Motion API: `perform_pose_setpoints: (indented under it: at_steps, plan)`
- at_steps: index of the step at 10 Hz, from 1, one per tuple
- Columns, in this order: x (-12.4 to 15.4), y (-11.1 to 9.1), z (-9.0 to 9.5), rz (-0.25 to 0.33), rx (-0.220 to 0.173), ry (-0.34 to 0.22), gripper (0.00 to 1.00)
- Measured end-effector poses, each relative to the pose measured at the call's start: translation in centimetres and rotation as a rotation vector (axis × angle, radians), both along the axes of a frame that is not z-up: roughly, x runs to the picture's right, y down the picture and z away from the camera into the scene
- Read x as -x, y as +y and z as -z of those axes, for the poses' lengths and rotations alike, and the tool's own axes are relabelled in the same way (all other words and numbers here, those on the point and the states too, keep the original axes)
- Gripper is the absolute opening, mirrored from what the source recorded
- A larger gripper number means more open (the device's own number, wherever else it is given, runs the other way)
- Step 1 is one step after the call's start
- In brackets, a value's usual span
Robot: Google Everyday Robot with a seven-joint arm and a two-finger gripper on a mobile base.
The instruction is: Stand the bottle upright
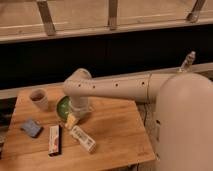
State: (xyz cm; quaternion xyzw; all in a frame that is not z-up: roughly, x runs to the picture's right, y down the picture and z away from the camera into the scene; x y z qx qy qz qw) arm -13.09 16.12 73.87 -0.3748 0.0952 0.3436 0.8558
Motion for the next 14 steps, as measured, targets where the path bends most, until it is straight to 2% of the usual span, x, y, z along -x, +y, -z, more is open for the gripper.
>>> perform_pose_setpoints:
  at_steps: [3,6,9,14]
  plan:
    - [0.3,0.2,-0.1,-0.001,0.002,-0.007,0.80]
    - [2.8,2.7,-1.5,0.023,0.025,-0.064,0.80]
    - [3.2,3.5,-2.3,0.029,0.042,-0.065,0.80]
    - [3.5,4.8,-4.3,0.042,0.019,-0.072,0.80]
